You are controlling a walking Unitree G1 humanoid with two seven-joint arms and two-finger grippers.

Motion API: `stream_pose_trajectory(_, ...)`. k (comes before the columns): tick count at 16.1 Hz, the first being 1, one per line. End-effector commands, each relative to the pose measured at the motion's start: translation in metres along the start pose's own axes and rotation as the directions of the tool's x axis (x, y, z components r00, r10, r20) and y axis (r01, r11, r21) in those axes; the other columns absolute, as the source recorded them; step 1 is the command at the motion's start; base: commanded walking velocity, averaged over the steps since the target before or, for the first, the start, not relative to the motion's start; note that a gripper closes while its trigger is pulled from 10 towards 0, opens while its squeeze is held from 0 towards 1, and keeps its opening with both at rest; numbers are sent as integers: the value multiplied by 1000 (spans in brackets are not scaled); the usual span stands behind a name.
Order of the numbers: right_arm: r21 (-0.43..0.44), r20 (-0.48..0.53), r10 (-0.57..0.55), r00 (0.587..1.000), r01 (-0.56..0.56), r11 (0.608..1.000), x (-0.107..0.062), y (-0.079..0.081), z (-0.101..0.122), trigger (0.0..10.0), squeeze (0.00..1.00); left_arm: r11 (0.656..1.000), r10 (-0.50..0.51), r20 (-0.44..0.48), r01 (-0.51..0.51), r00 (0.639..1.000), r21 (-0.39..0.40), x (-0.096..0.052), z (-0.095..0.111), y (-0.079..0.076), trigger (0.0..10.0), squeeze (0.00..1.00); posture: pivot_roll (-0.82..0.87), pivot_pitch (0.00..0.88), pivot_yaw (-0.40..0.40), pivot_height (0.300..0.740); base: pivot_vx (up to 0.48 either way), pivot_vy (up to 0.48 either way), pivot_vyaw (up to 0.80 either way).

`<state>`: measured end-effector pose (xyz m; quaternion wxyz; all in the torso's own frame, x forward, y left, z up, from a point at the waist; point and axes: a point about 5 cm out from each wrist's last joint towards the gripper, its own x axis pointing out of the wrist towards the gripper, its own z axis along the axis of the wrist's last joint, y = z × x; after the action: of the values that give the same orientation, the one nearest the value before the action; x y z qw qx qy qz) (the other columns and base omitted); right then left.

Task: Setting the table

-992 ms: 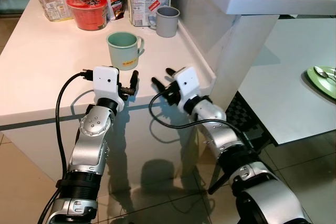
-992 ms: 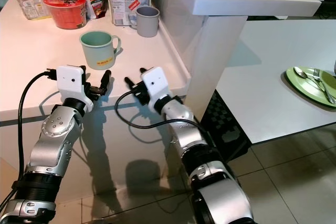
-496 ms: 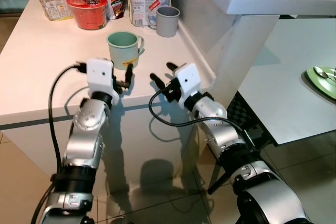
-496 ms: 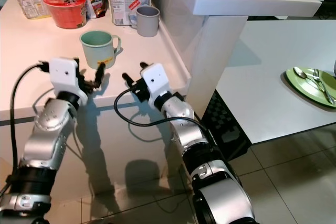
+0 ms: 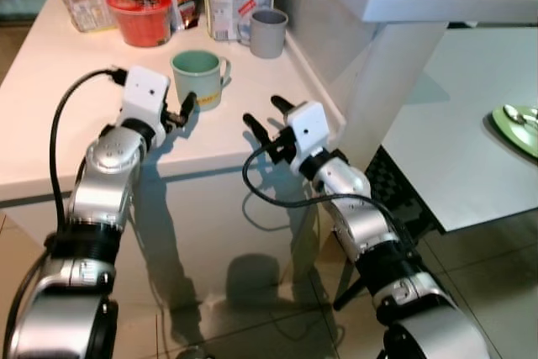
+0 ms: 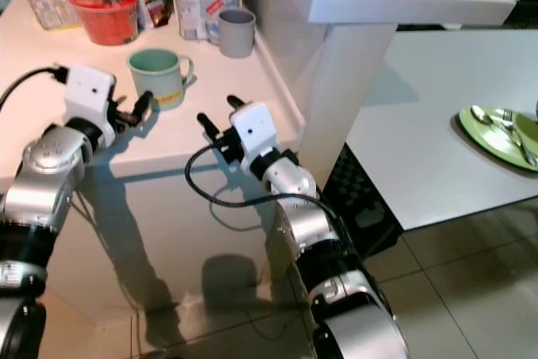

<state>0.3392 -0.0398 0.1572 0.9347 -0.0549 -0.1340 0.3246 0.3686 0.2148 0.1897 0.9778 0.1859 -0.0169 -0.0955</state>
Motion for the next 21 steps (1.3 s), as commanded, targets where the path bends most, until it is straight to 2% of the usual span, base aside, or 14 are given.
stream_pose_trajectory(1,-3,-5,-6,1000,6,1000,-4,-2,0,10000,0,997,-40,12,39,999,60,7,9,2,10000,0,32,0,-66,740,0,0,0)
stream_pose_trajectory(2,-2,-7,-9,1000,9,1000,-6,-2,-1,10000,0,994,-55,3,54,998,93,9,10,3,10000,0,31,0,-66,740,0,0,0)
stream_pose_trajectory(4,-3,-20,-13,1000,13,1000,-11,-1,-3,10000,0,963,-160,18,152,987,222,14,22,2,10000,0,21,0,-58,740,0,0,0)
stream_pose_trajectory(8,1,-46,-24,999,24,1000,-15,-1,-8,10000,0,926,-231,42,206,972,316,14,39,10,10000,0,19,0,-51,740,0,0,0)
stream_pose_trajectory(12,5,-58,-24,998,24,1000,-16,1,-9,10000,0,874,-267,30,229,963,429,10,46,16,10000,0,32,0,-49,740,0,0,0)
stream_pose_trajectory(13,7,-59,-22,998,23,1000,-16,2,-10,10000,0,849,-291,18,250,956,465,9,49,17,10000,0,32,0,-47,740,0,0,0)
stream_pose_trajectory(15,9,-59,-20,998,21,1000,-15,3,-10,10000,0,821,-338,8,290,941,491,9,54,15,10000,0,36,0,-42,740,0,0,0)
stream_pose_trajectory(16,12,-57,-20,998,21,1000,-14,4,-9,10000,0,785,-397,-19,350,918,512,10,58,11,10000,0,37,0,-38,740,0,0,0)
stream_pose_trajectory(17,15,-55,-19,998,20,1000,-13,6,-9,10000,0,765,-424,-40,382,905,519,11,59,8,10000,0,37,0,-34,740,0,0,0)
stream_pose_trajectory(19,18,-53,-19,998,20,1000,-12,7,-8,10000,0,738,-443,-77,412,893,534,13,58,8,10000,0,36,0,-30,740,0,0,0)
stream_pose_trajectory(21,17,-53,-20,998,21,1000,-12,8,-8,10000,0,730,-436,-87,409,896,548,16,60,10,10000,0,34,0,-28,740,0,0,0)
